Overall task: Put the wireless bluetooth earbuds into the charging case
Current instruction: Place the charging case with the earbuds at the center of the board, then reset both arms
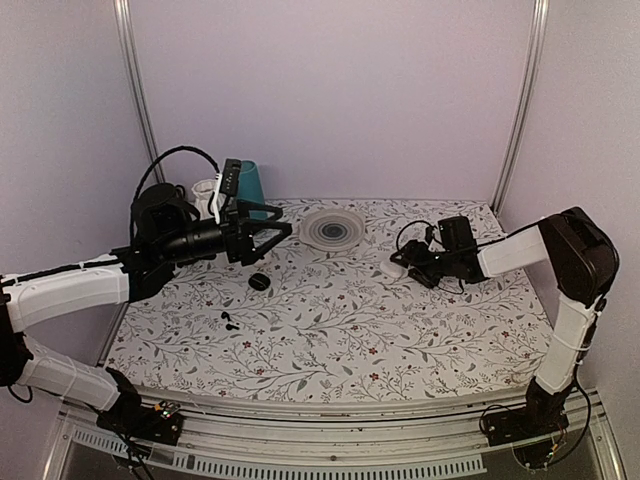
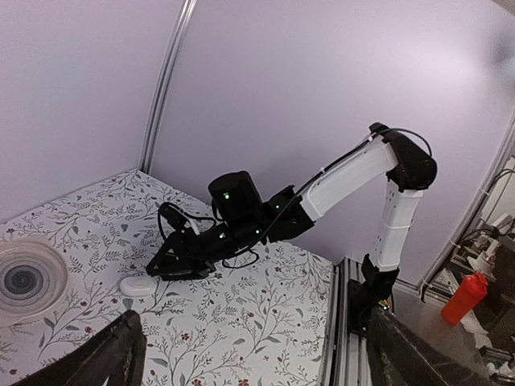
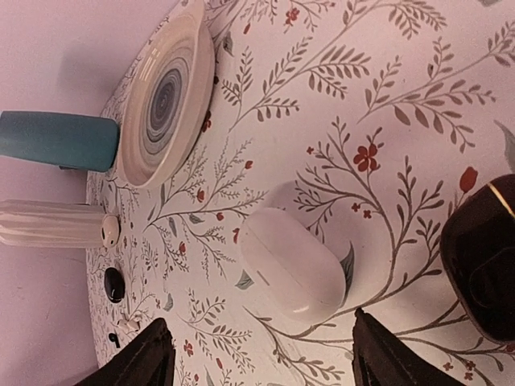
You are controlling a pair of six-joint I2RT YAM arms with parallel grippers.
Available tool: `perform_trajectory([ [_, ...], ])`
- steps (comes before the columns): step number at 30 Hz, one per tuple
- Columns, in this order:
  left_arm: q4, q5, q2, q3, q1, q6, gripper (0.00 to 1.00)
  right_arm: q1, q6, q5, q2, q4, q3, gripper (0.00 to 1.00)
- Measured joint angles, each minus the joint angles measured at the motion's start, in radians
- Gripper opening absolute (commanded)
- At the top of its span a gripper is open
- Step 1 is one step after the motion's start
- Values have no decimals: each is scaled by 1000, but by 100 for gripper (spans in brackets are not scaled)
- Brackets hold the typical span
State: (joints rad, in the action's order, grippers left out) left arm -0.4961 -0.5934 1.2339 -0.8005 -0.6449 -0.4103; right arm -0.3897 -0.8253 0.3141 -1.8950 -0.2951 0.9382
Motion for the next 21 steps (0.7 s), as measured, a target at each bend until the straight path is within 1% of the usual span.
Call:
perform_trajectory([
  [5,-5,3,0,9,0,-3,96,0,49,-33,100,37,-12,84],
  [12,-10,8,1,11,0,-6,96,0,129,-86,285,66,-75,86],
  [21,-23,24,4,11,0,-10,96,0,220,-148,603,74,-208,88],
])
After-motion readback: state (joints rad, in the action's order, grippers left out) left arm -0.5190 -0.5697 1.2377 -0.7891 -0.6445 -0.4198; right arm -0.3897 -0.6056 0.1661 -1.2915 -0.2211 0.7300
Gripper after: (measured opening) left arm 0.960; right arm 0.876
